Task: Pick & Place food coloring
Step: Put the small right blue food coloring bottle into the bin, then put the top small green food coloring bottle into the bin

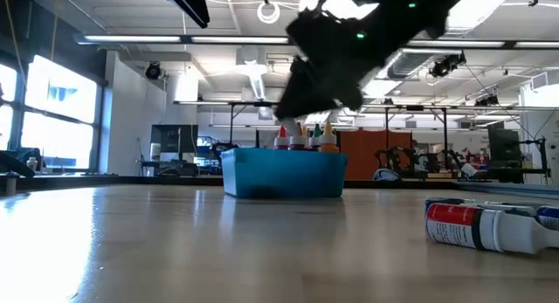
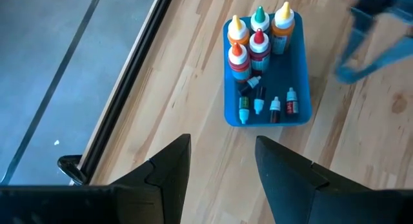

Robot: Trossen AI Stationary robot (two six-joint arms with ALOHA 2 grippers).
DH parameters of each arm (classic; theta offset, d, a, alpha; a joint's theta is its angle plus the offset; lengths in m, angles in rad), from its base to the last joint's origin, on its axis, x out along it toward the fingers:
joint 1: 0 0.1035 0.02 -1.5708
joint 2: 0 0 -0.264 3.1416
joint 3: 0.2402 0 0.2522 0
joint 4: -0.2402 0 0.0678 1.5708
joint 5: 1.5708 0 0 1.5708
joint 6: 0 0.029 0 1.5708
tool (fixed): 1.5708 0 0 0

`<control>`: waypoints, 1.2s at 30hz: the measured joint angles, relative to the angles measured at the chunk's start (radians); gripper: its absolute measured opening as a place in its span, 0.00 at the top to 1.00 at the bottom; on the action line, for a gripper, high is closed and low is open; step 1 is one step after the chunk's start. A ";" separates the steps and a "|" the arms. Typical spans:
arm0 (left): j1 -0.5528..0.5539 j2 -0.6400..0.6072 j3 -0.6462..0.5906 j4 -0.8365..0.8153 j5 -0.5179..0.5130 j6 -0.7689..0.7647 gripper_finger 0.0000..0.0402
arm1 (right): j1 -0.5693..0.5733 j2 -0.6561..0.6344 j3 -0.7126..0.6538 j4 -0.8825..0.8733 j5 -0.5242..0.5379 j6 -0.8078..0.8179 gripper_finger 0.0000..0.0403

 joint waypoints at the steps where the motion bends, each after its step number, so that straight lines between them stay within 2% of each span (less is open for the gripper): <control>1: 0.000 0.000 0.000 -0.001 0.001 0.000 0.58 | -0.022 0.004 0.000 0.076 0.001 -0.071 0.79; 4: 0.000 0.000 0.000 -0.002 0.003 0.000 0.58 | -0.079 0.006 0.000 0.255 0.015 -0.287 0.79; 7: 0.000 0.000 0.000 -0.003 0.013 0.000 0.58 | -0.138 0.006 0.001 0.300 0.044 -0.438 0.79; 10: 0.000 0.000 0.000 -0.009 0.029 0.000 0.58 | -0.192 0.023 0.001 0.296 -0.013 -0.413 0.79; 14: 0.000 0.000 0.000 -0.009 0.034 0.000 0.58 | -0.224 0.112 0.001 0.304 -0.111 -0.401 0.79; 20: 0.000 0.000 0.000 -0.008 0.033 0.000 0.58 | -0.213 0.165 0.002 0.340 -0.099 -0.505 0.75; 30: 0.000 0.000 0.000 -0.007 0.026 0.000 0.58 | -0.195 0.149 0.002 0.347 -0.114 -0.583 0.55; 33: 0.000 0.000 0.000 -0.007 0.025 -0.001 0.58 | -0.152 0.107 0.034 0.294 -0.149 -0.648 0.54; 36: 0.000 0.000 0.000 -0.003 0.015 -0.001 0.58 | -0.098 0.090 0.093 0.148 -0.151 -0.592 0.54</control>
